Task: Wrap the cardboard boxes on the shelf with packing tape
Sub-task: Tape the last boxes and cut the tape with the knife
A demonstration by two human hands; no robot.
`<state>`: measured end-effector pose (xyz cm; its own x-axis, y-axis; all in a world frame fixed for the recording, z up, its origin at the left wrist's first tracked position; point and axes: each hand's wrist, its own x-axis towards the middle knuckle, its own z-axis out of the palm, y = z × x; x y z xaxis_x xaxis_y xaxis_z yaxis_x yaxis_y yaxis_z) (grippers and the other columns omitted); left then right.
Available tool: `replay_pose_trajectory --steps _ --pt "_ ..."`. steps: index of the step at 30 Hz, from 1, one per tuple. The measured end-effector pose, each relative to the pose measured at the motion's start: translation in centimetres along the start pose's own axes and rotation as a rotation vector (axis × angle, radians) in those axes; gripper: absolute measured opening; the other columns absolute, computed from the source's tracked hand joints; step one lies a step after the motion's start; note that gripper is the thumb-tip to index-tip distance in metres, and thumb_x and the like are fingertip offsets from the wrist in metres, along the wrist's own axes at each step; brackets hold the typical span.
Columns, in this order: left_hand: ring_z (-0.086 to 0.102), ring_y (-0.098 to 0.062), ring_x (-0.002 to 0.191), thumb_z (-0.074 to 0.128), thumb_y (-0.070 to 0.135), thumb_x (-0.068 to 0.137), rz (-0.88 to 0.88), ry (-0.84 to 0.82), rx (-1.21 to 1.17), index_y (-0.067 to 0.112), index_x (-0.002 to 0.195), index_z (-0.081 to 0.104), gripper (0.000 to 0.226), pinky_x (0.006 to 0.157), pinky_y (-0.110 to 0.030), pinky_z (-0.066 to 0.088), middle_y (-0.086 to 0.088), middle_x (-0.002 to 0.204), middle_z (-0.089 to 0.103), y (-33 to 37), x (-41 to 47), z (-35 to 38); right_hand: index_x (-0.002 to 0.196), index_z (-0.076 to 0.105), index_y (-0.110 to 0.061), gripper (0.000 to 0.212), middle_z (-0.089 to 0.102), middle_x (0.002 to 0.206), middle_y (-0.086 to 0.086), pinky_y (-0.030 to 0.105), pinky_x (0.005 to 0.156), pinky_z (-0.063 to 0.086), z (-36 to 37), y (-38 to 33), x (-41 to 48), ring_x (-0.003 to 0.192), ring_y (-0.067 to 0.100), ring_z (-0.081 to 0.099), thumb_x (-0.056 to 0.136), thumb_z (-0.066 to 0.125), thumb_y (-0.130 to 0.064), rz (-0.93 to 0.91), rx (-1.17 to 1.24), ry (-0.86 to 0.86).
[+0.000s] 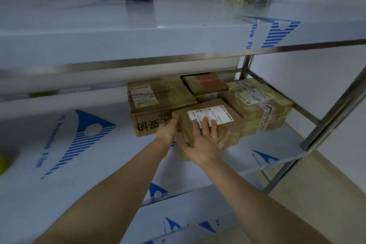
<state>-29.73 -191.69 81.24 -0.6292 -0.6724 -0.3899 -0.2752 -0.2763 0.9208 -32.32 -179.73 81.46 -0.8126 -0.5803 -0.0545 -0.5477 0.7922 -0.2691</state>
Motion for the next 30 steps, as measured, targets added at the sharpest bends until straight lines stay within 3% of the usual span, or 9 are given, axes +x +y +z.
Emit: replay_pose_trajectory --steps 3,6,12,16,19,20,22,26,30 --pt "0.054 -0.029 0.114 0.050 0.042 0.095 -0.010 0.076 0.042 0.003 0.126 0.054 0.049 0.099 -0.035 0.044 -0.014 0.125 0.058 0.4 -1.3 -1.8 0.151 0.012 -0.017 0.088 -0.008 0.159 0.017 0.055 0.106 -0.025 0.1 -1.9 -0.8 0.144 0.030 -0.023 0.082 0.052 -0.056 -0.118 0.002 0.150" --pt "0.055 -0.035 0.116 0.045 0.036 0.098 0.019 0.194 0.137 0.002 0.125 0.057 0.045 0.099 -0.042 0.046 -0.019 0.125 0.059 0.3 -2.7 -5.0 0.149 0.025 -0.023 0.076 0.005 0.160 0.011 0.048 0.110 -0.023 0.5 -5.4 -1.5 0.147 0.025 -0.012 0.083 0.057 -0.045 -0.377 0.041 0.220" --pt "0.060 -0.032 0.103 0.044 0.027 0.099 0.048 0.441 0.254 0.004 0.111 0.063 0.032 0.092 -0.037 0.046 -0.017 0.109 0.065 -1.4 -6.3 -14.6 0.142 0.038 -0.026 0.056 0.027 0.155 -0.002 0.041 0.116 -0.011 3.6 -12.5 -3.3 0.146 0.014 0.012 0.089 0.055 -0.030 -0.631 0.142 -0.010" --pt "0.053 -0.025 0.079 0.048 0.014 0.096 0.043 0.561 0.199 0.013 0.071 0.056 0.026 0.082 -0.040 0.049 -0.017 0.086 0.061 -2.7 -8.9 -21.7 0.139 0.045 -0.022 0.050 0.042 0.147 -0.004 0.034 0.118 0.008 5.8 -17.4 -5.1 0.137 0.014 0.035 0.090 0.054 -0.025 -0.747 0.179 -0.164" --pt "0.058 -0.028 0.085 0.052 0.008 0.092 0.036 0.627 0.154 0.005 0.088 0.066 0.014 0.085 -0.040 0.050 -0.020 0.094 0.066 -3.4 -11.2 -26.7 0.137 0.050 -0.015 0.046 0.050 0.141 0.002 0.030 0.109 0.031 6.9 -21.2 -6.7 0.128 0.020 0.046 0.091 0.054 -0.018 -0.785 0.241 -0.273" --pt "0.058 -0.028 0.085 0.053 0.007 0.091 0.036 0.651 0.153 0.007 0.085 0.064 0.012 0.084 -0.041 0.050 -0.019 0.094 0.066 -3.7 -11.8 -28.4 0.136 0.050 -0.014 0.046 0.050 0.141 0.003 0.031 0.107 0.035 7.3 -22.6 -7.1 0.128 0.021 0.047 0.091 0.054 -0.017 -0.783 0.259 -0.312" --pt "0.058 -0.027 0.083 0.053 0.007 0.090 0.028 0.688 0.171 0.013 0.078 0.062 0.016 0.079 -0.037 0.050 -0.016 0.090 0.066 -4.2 -12.9 -32.1 0.135 0.051 -0.013 0.044 0.051 0.140 0.004 0.031 0.103 0.039 8.1 -25.6 -8.0 0.127 0.022 0.048 0.092 0.053 -0.015 -0.784 0.273 -0.356" --pt "0.063 -0.032 0.096 0.052 0.006 0.090 0.026 0.720 0.148 0.003 0.111 0.066 0.026 0.086 -0.037 0.049 -0.018 0.106 0.069 -5.2 -15.0 -40.1 0.129 0.057 -0.012 0.037 0.056 0.135 0.006 0.030 0.100 0.040 10.2 -32.6 -9.8 0.123 0.023 0.051 0.092 0.052 -0.013 -0.804 0.307 -0.350" --pt "0.064 -0.032 0.099 0.051 0.005 0.091 0.028 0.746 0.144 0.003 0.112 0.066 0.027 0.088 -0.039 0.050 -0.018 0.106 0.069 -6.1 -17.2 -48.2 0.127 0.058 -0.014 0.034 0.057 0.133 0.007 0.032 0.100 0.041 12.6 -39.9 -11.7 0.123 0.026 0.051 0.094 0.050 -0.015 -0.771 0.320 -0.315"
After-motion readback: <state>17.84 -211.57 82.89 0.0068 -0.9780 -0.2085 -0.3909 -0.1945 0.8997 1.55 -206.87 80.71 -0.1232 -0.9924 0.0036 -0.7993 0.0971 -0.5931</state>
